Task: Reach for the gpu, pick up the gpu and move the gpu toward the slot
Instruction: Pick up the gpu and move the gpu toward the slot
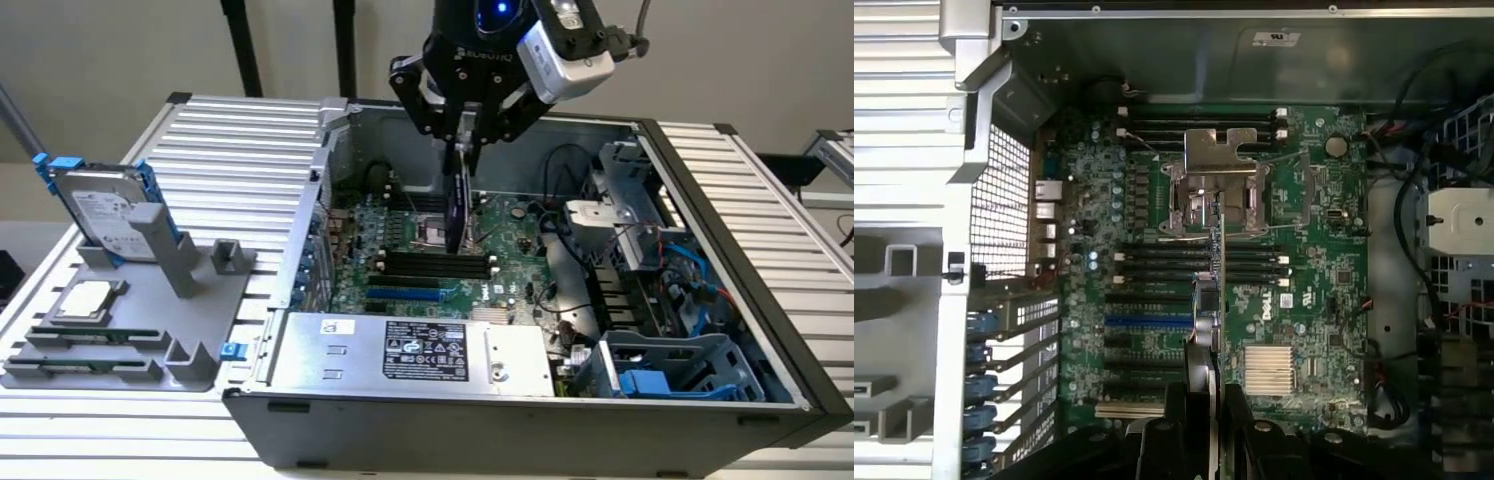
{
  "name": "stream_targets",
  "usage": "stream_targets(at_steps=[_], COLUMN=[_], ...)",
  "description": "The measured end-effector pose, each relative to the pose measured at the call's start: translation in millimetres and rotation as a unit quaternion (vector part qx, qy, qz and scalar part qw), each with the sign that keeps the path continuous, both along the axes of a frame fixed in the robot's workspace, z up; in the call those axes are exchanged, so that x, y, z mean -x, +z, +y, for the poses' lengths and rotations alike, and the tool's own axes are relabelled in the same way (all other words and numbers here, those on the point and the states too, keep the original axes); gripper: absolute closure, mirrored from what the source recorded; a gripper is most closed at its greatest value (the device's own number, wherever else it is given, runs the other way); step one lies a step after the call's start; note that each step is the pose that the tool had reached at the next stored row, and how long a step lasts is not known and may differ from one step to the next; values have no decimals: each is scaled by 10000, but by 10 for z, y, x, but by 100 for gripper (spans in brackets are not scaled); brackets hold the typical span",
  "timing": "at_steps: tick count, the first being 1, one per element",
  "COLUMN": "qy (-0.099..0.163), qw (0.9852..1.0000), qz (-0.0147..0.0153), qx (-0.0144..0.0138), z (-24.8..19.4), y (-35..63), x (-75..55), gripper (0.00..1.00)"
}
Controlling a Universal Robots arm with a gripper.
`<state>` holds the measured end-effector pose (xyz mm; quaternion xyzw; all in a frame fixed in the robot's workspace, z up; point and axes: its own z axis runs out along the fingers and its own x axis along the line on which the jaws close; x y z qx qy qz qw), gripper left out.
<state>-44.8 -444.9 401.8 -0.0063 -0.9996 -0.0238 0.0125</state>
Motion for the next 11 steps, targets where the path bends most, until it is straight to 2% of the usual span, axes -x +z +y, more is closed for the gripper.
stream_targets(at_steps=[4,11], qy=[1,3], qw=[10000,10000], qz=[0,4], qx=[34,35], z=[38,39], y=[-51,-53], x=[-80,-94], gripper=[74,74])
